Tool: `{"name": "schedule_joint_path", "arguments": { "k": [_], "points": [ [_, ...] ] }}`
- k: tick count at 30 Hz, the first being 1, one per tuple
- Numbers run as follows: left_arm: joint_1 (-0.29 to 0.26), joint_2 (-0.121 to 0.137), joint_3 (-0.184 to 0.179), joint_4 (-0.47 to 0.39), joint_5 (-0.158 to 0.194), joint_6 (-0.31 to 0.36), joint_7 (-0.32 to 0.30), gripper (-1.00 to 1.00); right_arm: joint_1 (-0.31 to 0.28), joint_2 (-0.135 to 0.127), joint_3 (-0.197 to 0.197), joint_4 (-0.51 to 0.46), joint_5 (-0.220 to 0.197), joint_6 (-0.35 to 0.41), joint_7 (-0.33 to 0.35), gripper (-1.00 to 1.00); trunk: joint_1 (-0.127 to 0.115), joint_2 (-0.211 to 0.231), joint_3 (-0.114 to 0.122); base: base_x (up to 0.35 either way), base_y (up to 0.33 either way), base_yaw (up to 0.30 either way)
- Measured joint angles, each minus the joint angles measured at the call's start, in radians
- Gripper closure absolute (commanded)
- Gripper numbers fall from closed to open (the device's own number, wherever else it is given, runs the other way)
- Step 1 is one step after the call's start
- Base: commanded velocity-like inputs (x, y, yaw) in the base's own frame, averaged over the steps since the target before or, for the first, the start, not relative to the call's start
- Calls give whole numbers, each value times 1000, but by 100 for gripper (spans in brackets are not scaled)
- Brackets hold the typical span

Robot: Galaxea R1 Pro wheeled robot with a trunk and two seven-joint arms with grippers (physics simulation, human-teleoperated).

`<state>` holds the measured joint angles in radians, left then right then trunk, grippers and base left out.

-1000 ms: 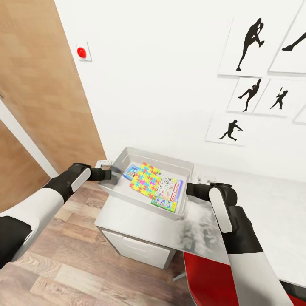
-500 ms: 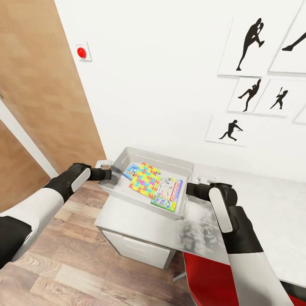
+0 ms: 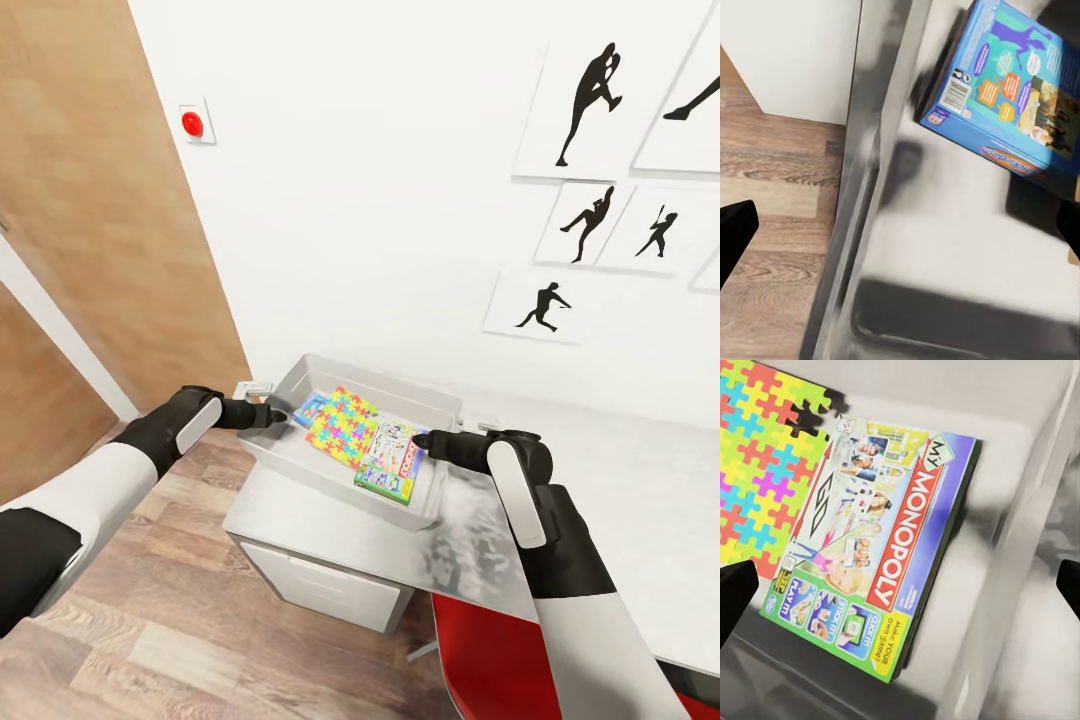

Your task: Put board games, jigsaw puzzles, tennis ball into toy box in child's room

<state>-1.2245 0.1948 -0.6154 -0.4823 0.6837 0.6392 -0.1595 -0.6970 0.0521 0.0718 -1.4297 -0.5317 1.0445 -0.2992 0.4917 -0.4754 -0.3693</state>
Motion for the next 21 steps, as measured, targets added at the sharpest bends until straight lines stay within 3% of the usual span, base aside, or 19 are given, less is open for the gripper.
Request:
{"name": "schedule_joint_path", "arguments": {
  "k": [21],
  "points": [
    [-7, 0, 6, -9, -1, 1, -6, -100, 0, 0, -1, -33, 0, 0, 0, -100, 0, 0, 0, 0, 0, 0]
  ]
}}
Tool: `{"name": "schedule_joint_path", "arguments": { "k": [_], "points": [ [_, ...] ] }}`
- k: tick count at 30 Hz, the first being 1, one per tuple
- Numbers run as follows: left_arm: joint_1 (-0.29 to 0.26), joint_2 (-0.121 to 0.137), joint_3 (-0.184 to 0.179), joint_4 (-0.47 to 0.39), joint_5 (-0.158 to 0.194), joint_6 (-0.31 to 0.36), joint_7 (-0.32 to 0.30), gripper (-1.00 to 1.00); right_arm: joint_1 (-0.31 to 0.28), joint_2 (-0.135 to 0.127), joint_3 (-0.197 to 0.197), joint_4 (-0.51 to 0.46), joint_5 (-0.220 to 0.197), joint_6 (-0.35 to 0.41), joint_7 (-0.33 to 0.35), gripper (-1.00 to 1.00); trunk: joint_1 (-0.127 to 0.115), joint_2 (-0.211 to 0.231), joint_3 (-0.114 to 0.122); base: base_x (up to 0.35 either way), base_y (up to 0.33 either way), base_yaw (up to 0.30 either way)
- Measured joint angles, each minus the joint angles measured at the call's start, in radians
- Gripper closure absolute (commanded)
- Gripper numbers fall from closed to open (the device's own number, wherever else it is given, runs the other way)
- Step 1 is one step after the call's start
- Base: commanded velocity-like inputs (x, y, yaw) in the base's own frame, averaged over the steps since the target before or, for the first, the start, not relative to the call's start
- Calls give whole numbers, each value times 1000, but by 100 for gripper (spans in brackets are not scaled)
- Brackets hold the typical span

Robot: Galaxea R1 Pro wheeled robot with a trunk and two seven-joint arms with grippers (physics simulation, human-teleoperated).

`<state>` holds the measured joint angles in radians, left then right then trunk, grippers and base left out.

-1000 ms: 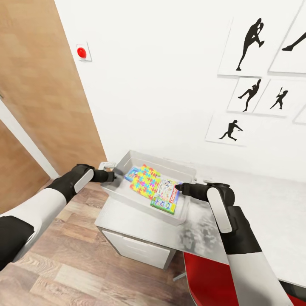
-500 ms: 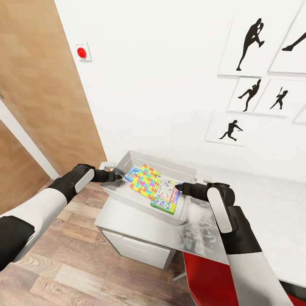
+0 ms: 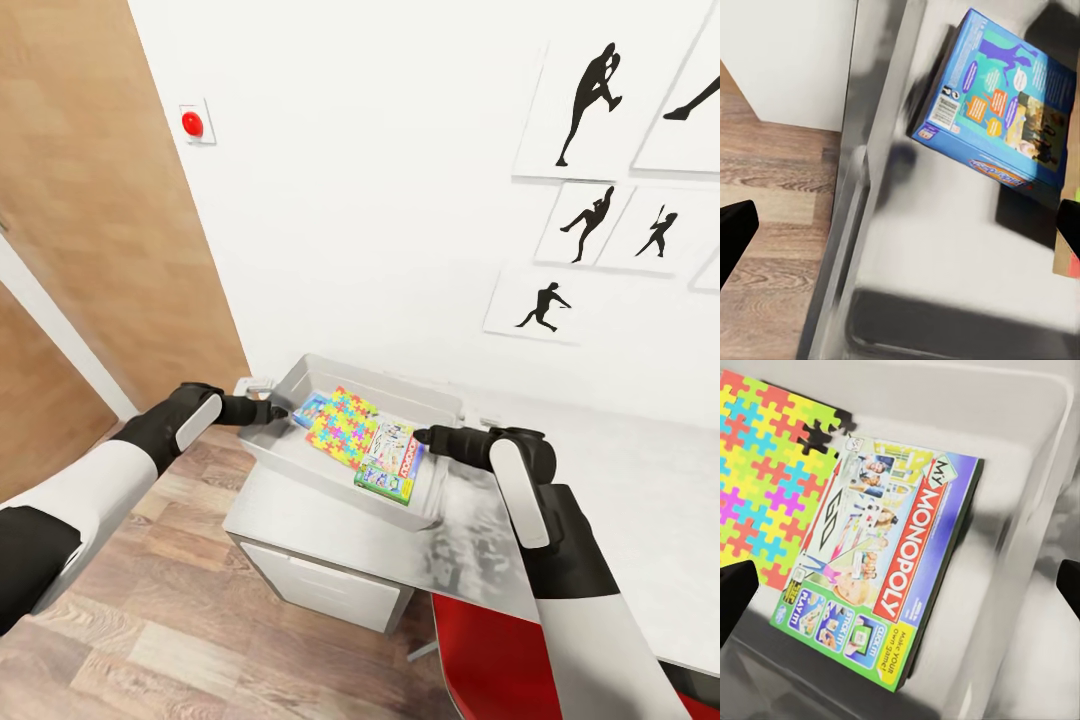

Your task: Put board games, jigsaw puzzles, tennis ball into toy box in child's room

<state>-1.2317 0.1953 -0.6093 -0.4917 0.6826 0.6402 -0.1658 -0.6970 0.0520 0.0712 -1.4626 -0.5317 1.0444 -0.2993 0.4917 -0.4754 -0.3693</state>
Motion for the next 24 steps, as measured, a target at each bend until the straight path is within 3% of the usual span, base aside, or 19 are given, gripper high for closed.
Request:
{"name": "schedule_joint_path", "arguments": {
  "k": [24],
  "points": [
    [-19, 17, 10, -47, 0, 6, 8, -100, 0, -3, -2, -81, 3, 0, 0, -100, 0, 0, 0, 0, 0, 0]
  ]
}}
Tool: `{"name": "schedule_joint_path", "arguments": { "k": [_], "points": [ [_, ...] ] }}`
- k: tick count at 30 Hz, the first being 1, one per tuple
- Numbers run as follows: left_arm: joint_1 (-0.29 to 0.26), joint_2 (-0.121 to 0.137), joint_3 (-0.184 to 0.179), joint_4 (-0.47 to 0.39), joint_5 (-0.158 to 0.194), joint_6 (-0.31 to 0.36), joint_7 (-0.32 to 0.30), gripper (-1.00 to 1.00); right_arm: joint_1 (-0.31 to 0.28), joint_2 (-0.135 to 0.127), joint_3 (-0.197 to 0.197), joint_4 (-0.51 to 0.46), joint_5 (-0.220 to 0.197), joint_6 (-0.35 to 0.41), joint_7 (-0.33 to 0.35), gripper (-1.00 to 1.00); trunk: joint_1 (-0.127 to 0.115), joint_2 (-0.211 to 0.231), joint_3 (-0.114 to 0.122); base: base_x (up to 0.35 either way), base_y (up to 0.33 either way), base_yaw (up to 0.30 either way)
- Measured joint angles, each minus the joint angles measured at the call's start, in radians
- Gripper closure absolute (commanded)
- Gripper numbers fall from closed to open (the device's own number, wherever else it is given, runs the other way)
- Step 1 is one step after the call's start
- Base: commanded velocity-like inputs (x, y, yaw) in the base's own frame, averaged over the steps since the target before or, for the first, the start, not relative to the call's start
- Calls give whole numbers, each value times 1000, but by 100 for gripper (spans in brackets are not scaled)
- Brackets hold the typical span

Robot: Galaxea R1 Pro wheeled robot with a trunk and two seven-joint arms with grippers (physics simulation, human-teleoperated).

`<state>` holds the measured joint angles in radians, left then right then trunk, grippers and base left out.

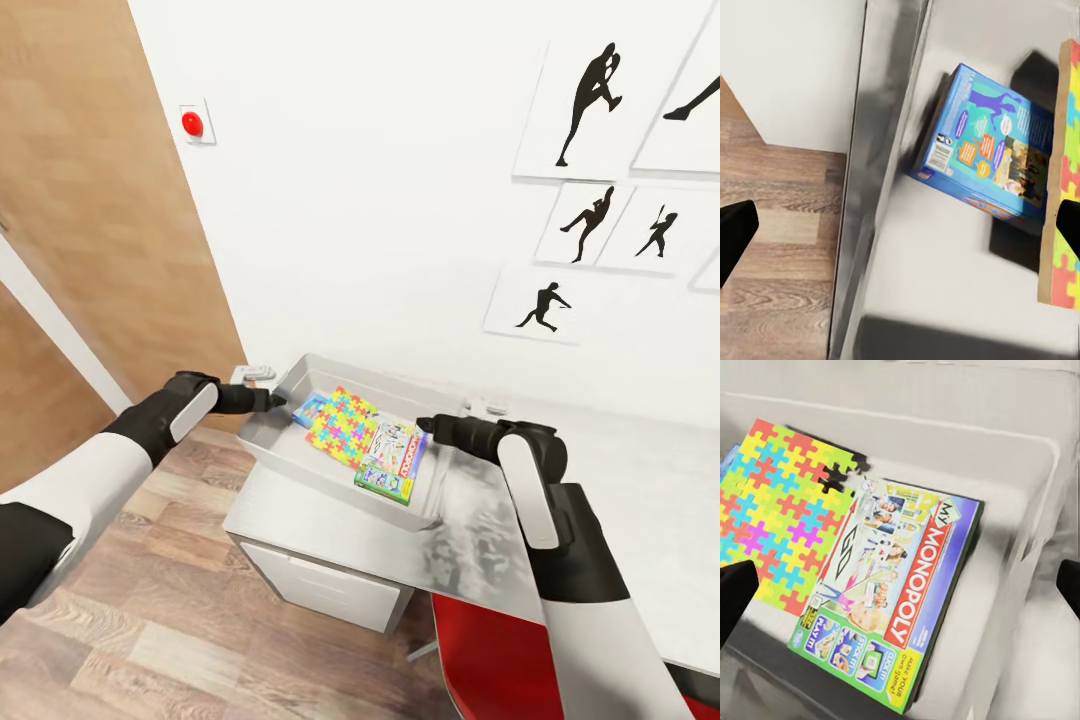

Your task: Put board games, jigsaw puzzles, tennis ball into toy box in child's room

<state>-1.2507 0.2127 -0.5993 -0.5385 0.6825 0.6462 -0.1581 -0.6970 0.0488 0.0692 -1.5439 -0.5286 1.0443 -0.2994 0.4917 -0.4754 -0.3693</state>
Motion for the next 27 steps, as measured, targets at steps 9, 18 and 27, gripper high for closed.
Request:
{"name": "schedule_joint_path", "arguments": {
  "k": [9, 18, 27],
  "points": [
    [-8, 9, 42, -65, 1, 9, 0, -100, -2, -5, -5, -49, 3, 0, 0, -100, 0, 0, 0, 0, 0, 0],
    [-8, 34, 101, -164, 4, 47, 0, -100, -10, -26, -21, -63, 4, 0, 2, -100, 0, 0, 0, 0, 0, 0],
    [2, 49, 172, -279, 9, 93, 2, -100, -17, -62, -28, -67, 4, 0, 12, -100, 0, 0, 0, 0, 0, 0]
  ]
}}
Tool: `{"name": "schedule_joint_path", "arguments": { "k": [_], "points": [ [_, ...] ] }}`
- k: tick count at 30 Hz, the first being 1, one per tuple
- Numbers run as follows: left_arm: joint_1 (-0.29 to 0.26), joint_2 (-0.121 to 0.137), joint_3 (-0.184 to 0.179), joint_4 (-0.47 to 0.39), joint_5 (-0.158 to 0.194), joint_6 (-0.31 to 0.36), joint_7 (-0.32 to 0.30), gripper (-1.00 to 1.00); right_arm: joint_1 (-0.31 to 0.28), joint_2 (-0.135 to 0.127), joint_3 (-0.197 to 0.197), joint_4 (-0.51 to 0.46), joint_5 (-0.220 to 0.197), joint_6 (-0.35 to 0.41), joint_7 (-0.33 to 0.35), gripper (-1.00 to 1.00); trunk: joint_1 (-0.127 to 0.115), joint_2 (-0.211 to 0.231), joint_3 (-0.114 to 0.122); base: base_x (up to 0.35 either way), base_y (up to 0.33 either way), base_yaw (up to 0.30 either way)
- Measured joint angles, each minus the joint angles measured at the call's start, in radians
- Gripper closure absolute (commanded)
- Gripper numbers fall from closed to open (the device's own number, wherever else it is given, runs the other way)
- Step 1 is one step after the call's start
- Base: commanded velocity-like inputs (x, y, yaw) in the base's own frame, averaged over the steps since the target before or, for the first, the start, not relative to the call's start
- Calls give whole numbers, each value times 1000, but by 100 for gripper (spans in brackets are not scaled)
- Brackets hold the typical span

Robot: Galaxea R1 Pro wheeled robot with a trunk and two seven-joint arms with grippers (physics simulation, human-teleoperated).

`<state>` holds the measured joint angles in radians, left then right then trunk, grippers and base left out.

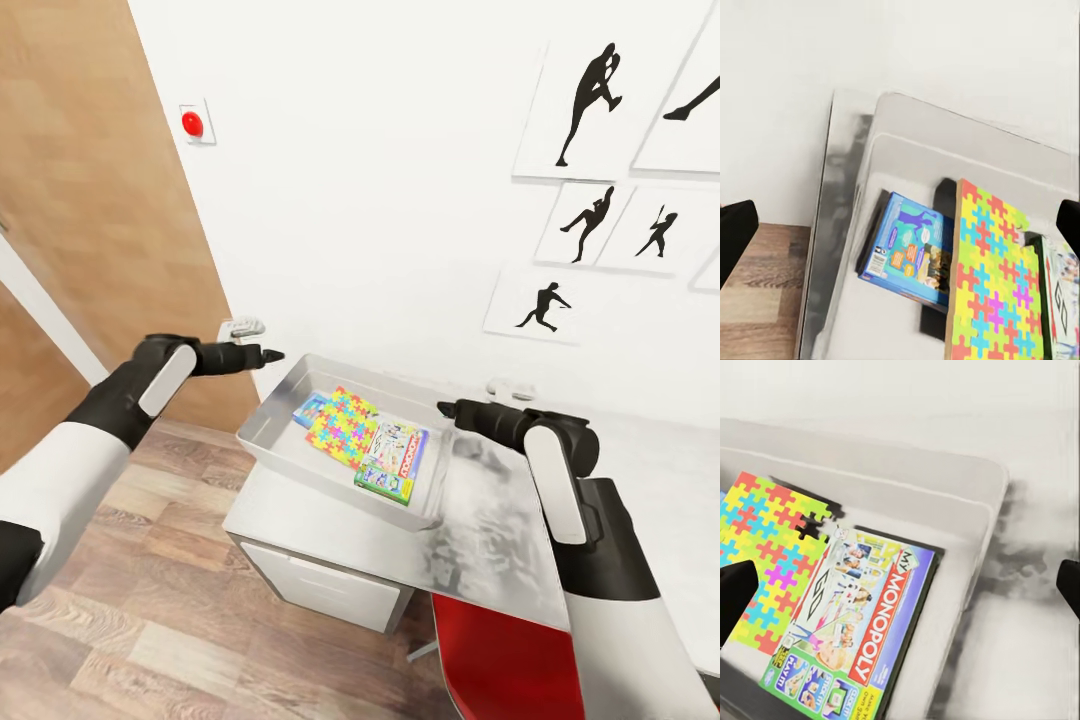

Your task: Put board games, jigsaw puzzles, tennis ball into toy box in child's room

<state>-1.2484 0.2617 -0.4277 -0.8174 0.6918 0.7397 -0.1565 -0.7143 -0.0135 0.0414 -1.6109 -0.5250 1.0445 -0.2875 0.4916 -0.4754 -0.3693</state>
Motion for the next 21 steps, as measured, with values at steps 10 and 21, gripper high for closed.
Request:
{"name": "schedule_joint_path", "arguments": {
  "k": [10, 21],
  "points": [
    [34, 4, 102, -154, 8, 57, 1, -100, -2, -51, -2, -2, 0, -52, 21, -100, 0, 0, 0, 0, 0, 0],
    [96, -46, 194, -330, 15, 121, 28, -100, 1, -133, -38, -3, 0, -98, 132, -100, 0, 0, 0, 0, 0, 0]
  ]
}}
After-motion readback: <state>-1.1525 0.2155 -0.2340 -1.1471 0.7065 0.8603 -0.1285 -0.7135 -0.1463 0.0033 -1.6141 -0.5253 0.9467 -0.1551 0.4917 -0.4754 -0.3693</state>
